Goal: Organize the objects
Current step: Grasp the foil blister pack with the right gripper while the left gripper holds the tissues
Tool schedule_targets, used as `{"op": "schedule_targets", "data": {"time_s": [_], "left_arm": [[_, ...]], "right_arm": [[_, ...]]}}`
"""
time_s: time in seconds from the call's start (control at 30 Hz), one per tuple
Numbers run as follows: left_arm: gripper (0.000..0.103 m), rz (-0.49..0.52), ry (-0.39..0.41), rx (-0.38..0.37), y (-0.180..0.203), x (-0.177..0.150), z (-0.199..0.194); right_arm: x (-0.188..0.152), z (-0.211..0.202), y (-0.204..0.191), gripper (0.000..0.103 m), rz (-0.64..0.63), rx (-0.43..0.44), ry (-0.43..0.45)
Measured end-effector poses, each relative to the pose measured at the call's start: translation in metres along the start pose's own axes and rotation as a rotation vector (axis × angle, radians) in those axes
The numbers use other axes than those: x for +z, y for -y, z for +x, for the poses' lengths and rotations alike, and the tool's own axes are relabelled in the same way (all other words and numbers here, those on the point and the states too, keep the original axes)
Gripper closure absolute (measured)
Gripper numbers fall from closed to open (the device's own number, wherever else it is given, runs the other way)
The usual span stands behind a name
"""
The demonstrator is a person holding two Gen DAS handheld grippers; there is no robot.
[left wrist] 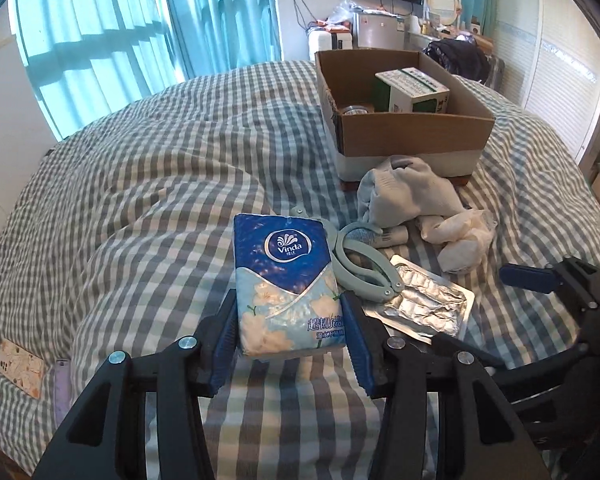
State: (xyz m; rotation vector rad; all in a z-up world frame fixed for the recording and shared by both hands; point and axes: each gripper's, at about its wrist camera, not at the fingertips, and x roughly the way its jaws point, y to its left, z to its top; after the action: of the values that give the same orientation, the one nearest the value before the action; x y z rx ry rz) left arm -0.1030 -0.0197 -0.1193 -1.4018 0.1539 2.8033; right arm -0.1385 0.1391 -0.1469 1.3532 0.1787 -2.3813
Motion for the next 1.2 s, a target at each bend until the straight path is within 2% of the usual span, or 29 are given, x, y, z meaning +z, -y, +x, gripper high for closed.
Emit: {"op": "schedule_targets", "data": {"time_s": [0.23,0.4,0.57,0.67,0.77,1.03,1.2], "left_arm": [[0.053,-0.009,-0.002,-0.022,-0.002,-0.002,0.011],[0.053,0.000,0.020,-0.041,0.000,-0.001,0.006],[0.053,-0.008,0.020,-0.055,0.000,-0.002,0.006],[0.053,-0.012,0.021,-0.062,-0.001,-0.003,0.004],[0.053,-0.016,0.020,-0.069,-0.001,-0.005,0.001],[0.053,-0.026,0.030,-0.090,0.003,-0.007,-0.014],[0.053,-0.018,0.057,-0.102,0.010,-0.003,-0.034]], "right_arm": [[0.005,0.040,-0.003,0.009,-0.057,-0.037,-0.103],[0.009,0.062,-0.006,0.009,-0.088,-0.075,-0.134],[0.009,0.069,-0.004,0.011,-0.080,-0.076,-0.144],[0.006,0.064,-0.005,0.022,-0.086,-0.076,-0.144],[0.001,0.057,-0.009,0.028,-0.098,-0.081,-0.151],[-0.014,0.001,-0.020,0.031,-0.138,-0.125,-0.050],[-0.011,-0.030,-0.027,0.032,-0.150,-0.144,0.011]]}}
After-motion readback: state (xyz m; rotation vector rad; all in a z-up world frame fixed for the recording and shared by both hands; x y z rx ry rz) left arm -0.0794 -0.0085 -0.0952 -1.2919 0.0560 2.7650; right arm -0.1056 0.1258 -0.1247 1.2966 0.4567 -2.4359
